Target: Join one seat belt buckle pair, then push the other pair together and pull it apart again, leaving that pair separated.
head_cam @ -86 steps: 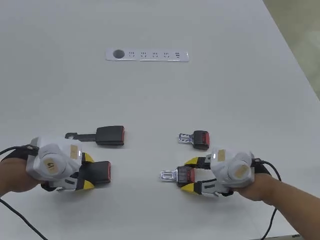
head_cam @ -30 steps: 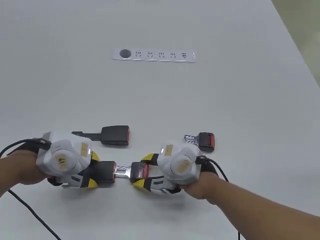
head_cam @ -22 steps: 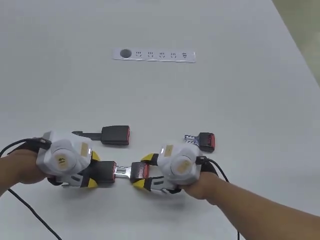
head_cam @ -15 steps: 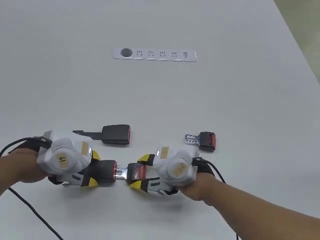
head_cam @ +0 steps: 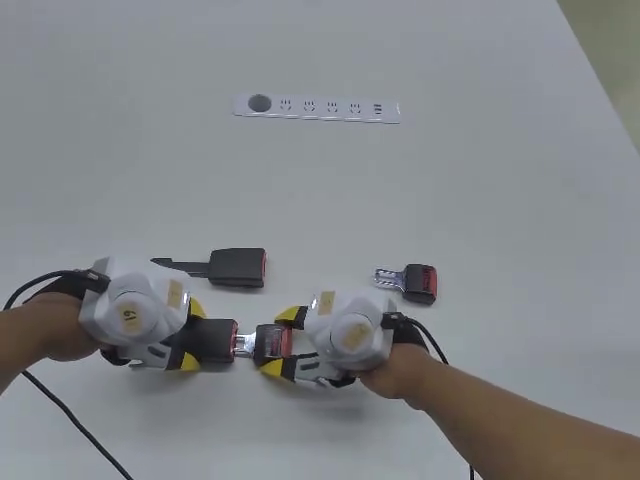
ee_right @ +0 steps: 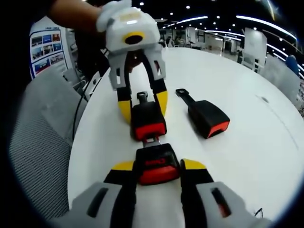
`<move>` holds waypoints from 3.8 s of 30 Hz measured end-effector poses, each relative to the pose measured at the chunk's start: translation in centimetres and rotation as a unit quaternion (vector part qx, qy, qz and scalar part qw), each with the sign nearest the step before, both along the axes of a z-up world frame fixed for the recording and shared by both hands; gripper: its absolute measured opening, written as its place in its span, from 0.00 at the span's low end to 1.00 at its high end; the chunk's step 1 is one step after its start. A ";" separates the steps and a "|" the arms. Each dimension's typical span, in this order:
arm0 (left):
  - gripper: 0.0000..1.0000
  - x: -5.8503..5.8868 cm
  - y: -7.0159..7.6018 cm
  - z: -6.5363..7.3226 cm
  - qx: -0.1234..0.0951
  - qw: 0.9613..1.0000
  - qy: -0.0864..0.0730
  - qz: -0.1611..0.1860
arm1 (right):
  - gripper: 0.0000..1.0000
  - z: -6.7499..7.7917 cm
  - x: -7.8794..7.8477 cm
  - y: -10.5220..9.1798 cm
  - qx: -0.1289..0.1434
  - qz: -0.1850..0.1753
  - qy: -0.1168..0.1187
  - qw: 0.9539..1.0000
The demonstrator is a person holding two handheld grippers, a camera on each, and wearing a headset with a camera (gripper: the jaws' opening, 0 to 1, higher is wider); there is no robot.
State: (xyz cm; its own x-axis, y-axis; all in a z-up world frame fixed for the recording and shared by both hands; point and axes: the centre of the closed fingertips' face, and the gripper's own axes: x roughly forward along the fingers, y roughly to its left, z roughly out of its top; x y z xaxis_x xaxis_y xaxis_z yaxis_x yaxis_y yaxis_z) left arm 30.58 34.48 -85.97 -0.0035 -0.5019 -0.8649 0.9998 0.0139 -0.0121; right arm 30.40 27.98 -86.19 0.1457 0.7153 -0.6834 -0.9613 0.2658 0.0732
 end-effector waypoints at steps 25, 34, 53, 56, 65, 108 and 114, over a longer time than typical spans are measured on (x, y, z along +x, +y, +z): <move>0.34 0.0 0.2 -0.3 0.010 1.000 0.003 -0.016 | 0.35 0.1 0.4 1.9 -0.003 -0.014 0.006 1.000; 0.34 0.0 0.2 -0.3 0.010 1.000 0.002 -0.018 | 0.35 0.1 0.2 1.9 -0.007 -0.006 0.004 1.000; 0.34 -0.1 0.0 0.2 -0.029 1.000 0.005 -0.006 | 0.35 0.2 -0.1 1.7 0.014 0.007 -0.005 1.000; 0.34 -0.1 -0.1 0.3 -0.037 0.999 0.005 -0.006 | 0.35 0.1 -0.1 1.7 0.020 0.010 -0.011 1.000; 0.34 -0.1 -0.1 0.5 -0.060 0.998 0.002 0.003 | 0.34 0.2 0.0 1.6 0.033 0.011 -0.015 0.999; 0.34 0.2 0.2 0.2 -0.086 0.996 -0.003 0.008 | 0.35 0.4 0.2 1.6 0.063 -0.021 -0.015 0.998; 0.35 0.2 0.1 0.2 -0.083 0.997 -0.007 0.005 | 0.37 0.4 0.2 1.8 0.045 -0.011 -0.022 0.999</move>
